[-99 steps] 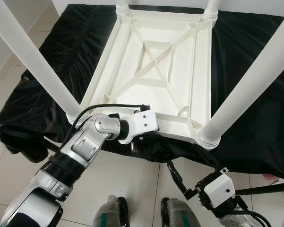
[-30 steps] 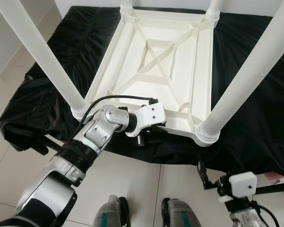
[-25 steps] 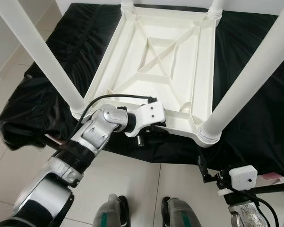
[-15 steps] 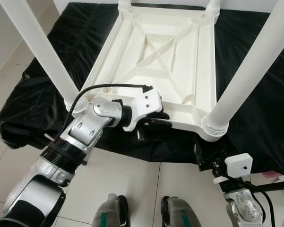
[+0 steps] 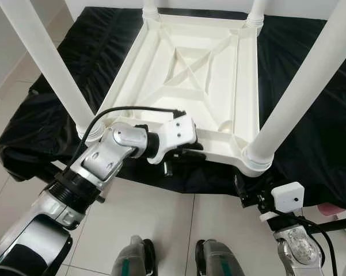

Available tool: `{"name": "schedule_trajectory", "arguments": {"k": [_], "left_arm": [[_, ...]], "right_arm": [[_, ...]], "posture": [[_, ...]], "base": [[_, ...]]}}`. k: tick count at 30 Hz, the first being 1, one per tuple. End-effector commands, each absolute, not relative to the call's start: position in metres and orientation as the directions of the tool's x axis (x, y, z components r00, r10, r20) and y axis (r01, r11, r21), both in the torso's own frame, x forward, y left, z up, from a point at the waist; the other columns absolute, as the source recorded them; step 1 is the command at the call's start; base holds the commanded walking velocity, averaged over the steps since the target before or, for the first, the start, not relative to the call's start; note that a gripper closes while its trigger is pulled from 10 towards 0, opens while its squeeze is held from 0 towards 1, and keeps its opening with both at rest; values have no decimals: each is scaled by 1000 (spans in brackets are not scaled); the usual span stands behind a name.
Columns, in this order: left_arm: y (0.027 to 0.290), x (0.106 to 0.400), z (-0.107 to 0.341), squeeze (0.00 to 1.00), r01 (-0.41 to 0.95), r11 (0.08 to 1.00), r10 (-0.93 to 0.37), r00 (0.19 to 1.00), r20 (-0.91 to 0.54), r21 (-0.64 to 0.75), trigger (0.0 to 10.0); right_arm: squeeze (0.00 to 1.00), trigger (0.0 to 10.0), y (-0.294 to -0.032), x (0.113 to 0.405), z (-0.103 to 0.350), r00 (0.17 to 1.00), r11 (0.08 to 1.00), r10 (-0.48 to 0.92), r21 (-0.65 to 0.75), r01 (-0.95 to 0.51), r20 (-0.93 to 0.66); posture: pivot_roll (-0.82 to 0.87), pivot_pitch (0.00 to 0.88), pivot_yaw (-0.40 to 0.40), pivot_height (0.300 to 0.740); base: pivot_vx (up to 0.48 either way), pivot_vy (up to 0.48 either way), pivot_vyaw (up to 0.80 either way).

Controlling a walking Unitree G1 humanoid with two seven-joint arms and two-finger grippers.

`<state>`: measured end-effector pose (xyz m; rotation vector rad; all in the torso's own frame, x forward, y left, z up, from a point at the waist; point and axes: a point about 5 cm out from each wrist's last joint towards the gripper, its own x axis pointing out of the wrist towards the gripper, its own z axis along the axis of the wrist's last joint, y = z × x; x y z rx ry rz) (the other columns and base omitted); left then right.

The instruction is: Building children table

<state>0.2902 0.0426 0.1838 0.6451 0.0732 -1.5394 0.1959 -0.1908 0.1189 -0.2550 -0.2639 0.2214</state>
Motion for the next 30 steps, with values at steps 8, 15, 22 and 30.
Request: {"name": "schedule_trajectory", "arguments": {"k": [8, 15, 22, 30], "left_arm": [[40, 275, 165, 0, 888, -373, -782, -145, -606, 269, 10000], [36, 278, 160, 0, 873, -386, -756, -115, -645, 297, 10000], [34, 279, 163, 0, 869, -395, -761, -129, -636, 297, 0], [36, 281, 166, 0, 865, -411, -763, -152, -629, 289, 0]], "right_arm": [[0, 10000, -200, 194, 128, 944, 957, 191, -263, -120, 267], [0, 10000, -203, 195, 131, 945, 957, 188, -268, -114, 267], [0, 10000, -202, 194, 131, 945, 957, 190, -264, -119, 265], [0, 10000, -201, 195, 131, 947, 961, 177, -256, -108, 268]], "posture": [[-111, 129, 68, 740], [-107, 142, 66, 740], [-106, 147, 68, 740], [-111, 147, 74, 740]], "base": [[0, 0, 0], [0, 0, 0], [0, 0, 0], [0, 0, 0]]}}
